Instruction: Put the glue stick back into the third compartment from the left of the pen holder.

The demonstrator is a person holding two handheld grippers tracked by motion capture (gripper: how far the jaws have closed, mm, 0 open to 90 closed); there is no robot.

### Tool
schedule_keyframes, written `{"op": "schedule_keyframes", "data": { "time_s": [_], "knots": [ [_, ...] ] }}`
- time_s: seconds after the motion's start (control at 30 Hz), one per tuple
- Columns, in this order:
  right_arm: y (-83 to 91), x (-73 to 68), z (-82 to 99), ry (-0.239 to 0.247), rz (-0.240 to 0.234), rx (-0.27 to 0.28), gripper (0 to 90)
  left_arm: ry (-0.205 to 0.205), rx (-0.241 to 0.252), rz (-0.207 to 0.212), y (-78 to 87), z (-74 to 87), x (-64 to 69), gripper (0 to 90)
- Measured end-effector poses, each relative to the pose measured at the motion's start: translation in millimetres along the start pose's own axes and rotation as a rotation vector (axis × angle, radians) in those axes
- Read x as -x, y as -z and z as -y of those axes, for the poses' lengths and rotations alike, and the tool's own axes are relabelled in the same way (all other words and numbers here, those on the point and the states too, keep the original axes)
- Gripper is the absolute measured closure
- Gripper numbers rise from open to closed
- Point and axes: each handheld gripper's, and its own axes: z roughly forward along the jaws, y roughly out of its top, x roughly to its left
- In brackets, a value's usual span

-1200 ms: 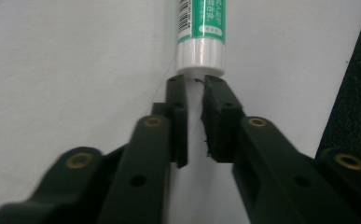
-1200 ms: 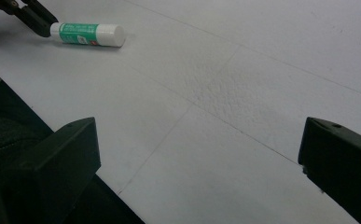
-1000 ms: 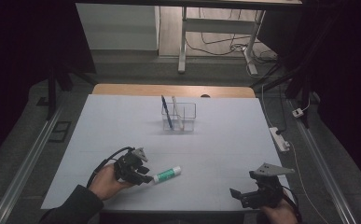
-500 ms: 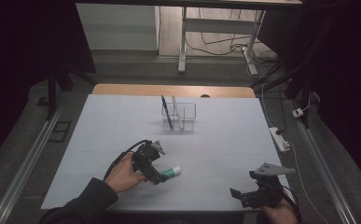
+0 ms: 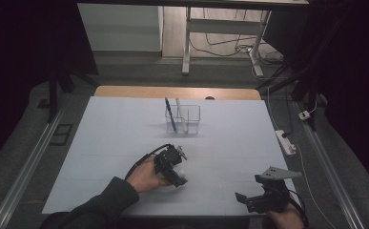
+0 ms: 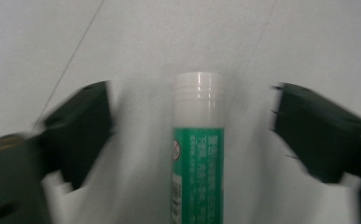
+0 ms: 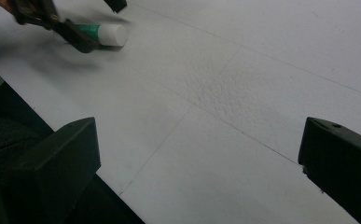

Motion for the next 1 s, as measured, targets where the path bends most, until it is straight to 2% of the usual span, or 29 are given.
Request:
{"op": "schedule_keyframes", "data": {
  "time_s": [0.13,0.27,0.37,0.63,0.77,1.0],
  "knots": [
    [-0.1,0.2,0.1,-0.001,-0.006,0.000,0.0,-0.009,-0.018,0.013,-1.2,-3.5,1.9,40.8],
    [0.0,0.4,0.2,0.001,-0.008,0.000,0.0,-0.009,-0.031,0.012,-1.1,-5.1,3.2,54.6],
    [0.1,0.4,0.2,0.001,-0.010,0.001,0.0,-0.013,-0.042,-0.005,-1.4,-5.2,4.1,63.4],
    [0.2,0.7,0.2,-0.003,-0.015,0.000,0.0,0.011,-0.048,-0.006,0.5,-6.0,3.8,65.2],
    [0.4,0.8,0.2,-0.004,-0.016,0.000,0.0,0.030,-0.003,0.020,6.5,-5.1,-0.2,65.3],
    [0.4,0.8,0.1,-0.005,-0.014,0.000,0.0,0.032,0.085,0.042,21.3,-4.2,-7.4,65.3]
  ]
}}
